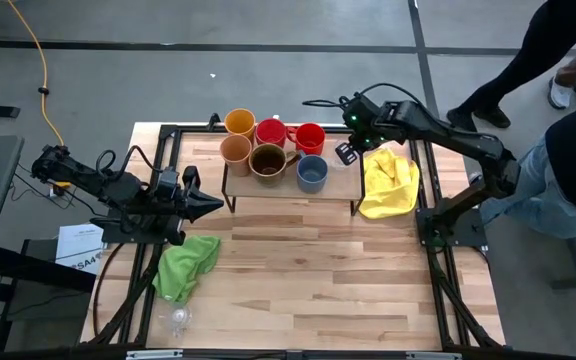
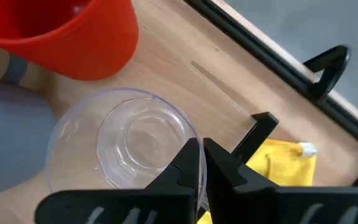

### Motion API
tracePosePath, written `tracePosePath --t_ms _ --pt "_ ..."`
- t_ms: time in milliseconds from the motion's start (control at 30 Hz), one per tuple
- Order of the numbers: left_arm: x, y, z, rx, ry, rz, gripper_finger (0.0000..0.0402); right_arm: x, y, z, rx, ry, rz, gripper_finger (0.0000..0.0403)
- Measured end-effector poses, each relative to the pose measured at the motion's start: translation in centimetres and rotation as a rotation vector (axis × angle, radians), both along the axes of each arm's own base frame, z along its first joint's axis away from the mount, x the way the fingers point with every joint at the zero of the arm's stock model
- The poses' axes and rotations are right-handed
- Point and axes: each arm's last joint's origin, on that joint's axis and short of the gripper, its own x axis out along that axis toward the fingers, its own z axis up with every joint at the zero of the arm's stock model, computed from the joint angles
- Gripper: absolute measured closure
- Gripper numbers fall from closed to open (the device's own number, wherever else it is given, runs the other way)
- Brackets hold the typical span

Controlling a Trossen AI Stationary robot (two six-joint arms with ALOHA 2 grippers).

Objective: Stack small to large cups/mugs on shelf
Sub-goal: Put the top transparent mug on the shelf

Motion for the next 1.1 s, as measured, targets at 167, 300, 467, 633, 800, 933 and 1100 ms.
tracePosePath --t_ms 167,300,467,633,800,933,1100 --pt "0.0 0.0 0.0 0.0 0.0 0.0 0.0401 -0.17 -0.24 -0.02 0.019 -0.008 -0.022 0.0403" --pt "0.01 0.0 0.0 0.0 0.0 0.0 0.0401 -0.31 -0.36 -0.05 0.023 -0.004 -0.032 0.0403" --pt "0.0 0.0 0.0 0.0 0.0 0.0 0.0401 -0.18 -0.54 0.06 -0.008 -0.017 -0.063 0.0403" --pt "0.01 0.0 0.0 0.0 0.0 0.0 0.0401 -0.07 -0.69 0.07 -0.01 -0.036 -0.091 0.0403" --pt "0.0 0.0 0.0 0.0 0.0 0.0 0.0401 -0.1 -0.79 -0.04 0.006 -0.043 -0.115 0.0403" --pt "0.0 0.0 0.0 0.0 0.0 0.0 0.0401 -0.1 -0.79 -0.05 0.009 -0.046 -0.122 0.0403" --pt "0.01 0.0 0.0 0.0 0.0 0.0 0.0401 -0.1 -0.79 -0.06 0.011 -0.047 -0.124 0.0403"
